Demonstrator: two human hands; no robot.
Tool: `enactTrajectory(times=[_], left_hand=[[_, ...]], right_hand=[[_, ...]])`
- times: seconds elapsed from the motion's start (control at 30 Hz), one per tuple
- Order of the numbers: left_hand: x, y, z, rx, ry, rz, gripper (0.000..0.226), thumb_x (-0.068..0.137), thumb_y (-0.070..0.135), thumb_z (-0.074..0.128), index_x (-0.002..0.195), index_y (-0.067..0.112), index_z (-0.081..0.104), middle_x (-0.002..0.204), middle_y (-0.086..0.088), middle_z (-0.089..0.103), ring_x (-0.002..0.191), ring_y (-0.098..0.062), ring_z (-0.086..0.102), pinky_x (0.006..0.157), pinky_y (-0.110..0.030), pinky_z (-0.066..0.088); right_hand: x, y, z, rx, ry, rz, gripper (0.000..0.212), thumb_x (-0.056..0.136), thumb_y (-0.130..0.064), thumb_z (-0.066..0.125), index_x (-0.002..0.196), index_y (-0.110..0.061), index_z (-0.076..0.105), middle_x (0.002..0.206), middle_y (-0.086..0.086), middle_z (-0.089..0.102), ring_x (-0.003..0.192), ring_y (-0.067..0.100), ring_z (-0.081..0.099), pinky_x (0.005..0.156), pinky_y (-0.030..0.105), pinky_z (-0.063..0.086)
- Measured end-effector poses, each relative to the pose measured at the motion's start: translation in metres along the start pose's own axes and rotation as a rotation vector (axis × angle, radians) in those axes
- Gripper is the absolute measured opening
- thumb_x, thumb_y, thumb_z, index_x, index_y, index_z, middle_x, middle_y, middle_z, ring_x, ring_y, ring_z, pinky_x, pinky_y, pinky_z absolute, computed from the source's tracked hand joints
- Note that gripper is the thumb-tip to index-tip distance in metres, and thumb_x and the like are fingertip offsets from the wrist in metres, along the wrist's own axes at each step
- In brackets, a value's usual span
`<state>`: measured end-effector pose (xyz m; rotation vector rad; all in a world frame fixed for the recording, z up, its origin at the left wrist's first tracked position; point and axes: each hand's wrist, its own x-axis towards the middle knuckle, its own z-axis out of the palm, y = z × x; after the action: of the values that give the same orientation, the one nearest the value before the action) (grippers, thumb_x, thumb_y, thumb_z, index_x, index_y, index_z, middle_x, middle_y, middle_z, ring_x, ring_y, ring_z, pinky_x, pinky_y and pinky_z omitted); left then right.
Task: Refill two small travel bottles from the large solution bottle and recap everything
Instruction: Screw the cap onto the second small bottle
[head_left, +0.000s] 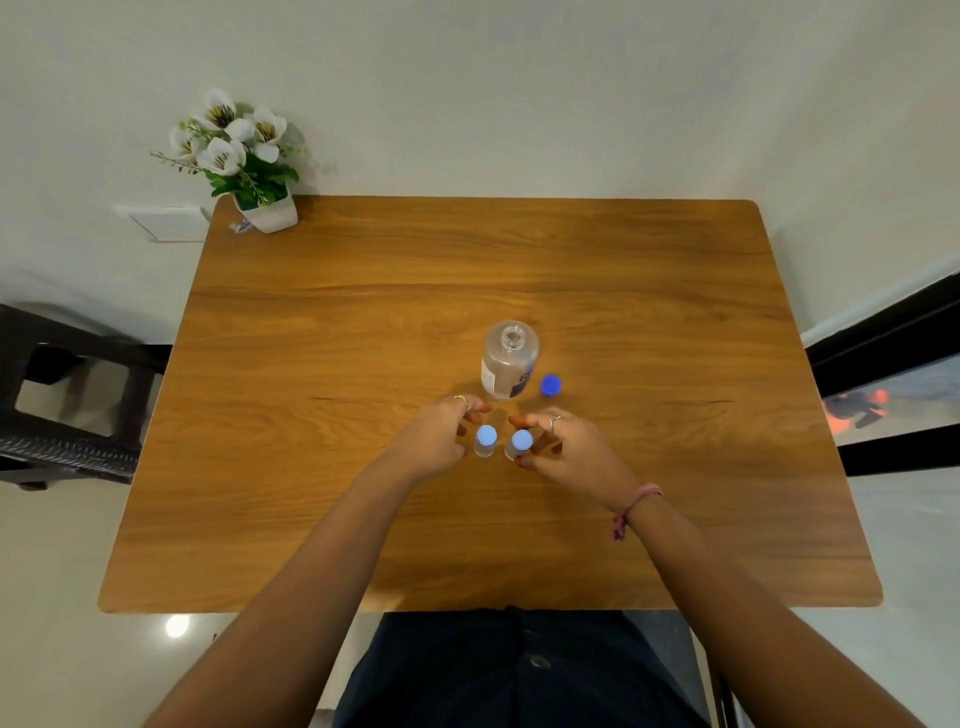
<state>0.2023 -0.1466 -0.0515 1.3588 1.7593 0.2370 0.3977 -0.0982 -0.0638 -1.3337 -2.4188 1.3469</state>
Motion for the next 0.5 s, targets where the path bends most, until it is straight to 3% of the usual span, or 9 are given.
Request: enactTrajectory(times=[0.17, 0.33, 0.4, 0.5], left_hand=[[0.002, -0.01, -0.012, 0.001, 0.05, -0.014, 0.054, 0.085, -0.011, 0.052, 0.13, 0.019, 0.052, 0.123, 0.001, 0.059, 0.1, -0.009, 0.054, 0.078, -0.02, 0.043], [0.012, -0.013, -0.029, -0.124, 0.218, -0.048, 0.047, 0.089, 0.003, 0.06, 0.133, 0.013, 0.048, 0.127, -0.002, 0.059, 0.104, -0.01, 0.055, 0.082, -0.021, 0.045], [0.019, -0.007, -0.03, -0.179, 0.261, -0.032, 0.065, 0.083, 0.015, 0.072, 0.139, 0.014, 0.04, 0.134, -0.001, 0.053, 0.113, -0.012, 0.053, 0.09, -0.027, 0.047], [0.027, 0.006, -0.024, -0.296, 0.246, 0.01, 0.102, 0.068, 0.025, 0.086, 0.149, 0.011, 0.024, 0.149, -0.002, 0.038, 0.133, -0.016, 0.04, 0.105, -0.028, 0.037]], right_hand=[[-0.002, 0.007, -0.018, 0.013, -0.054, 0.009, 0.058, 0.079, -0.005, 0.066, 0.133, -0.022, 0.051, 0.122, -0.01, 0.051, 0.085, 0.01, 0.062, 0.067, 0.008, 0.046], [0.006, 0.02, -0.043, 0.176, 0.162, 0.138, 0.043, 0.086, -0.003, 0.056, 0.124, -0.023, 0.057, 0.114, -0.007, 0.063, 0.08, 0.008, 0.061, 0.064, 0.011, 0.049], [0.019, 0.025, -0.044, 0.166, 0.241, 0.189, 0.043, 0.086, -0.009, 0.06, 0.126, -0.024, 0.055, 0.118, -0.006, 0.06, 0.086, 0.008, 0.061, 0.067, 0.014, 0.051], [0.04, 0.031, -0.038, 0.061, 0.212, 0.23, 0.055, 0.082, -0.016, 0.068, 0.133, -0.02, 0.049, 0.131, 0.001, 0.049, 0.108, 0.016, 0.056, 0.09, 0.028, 0.05]])
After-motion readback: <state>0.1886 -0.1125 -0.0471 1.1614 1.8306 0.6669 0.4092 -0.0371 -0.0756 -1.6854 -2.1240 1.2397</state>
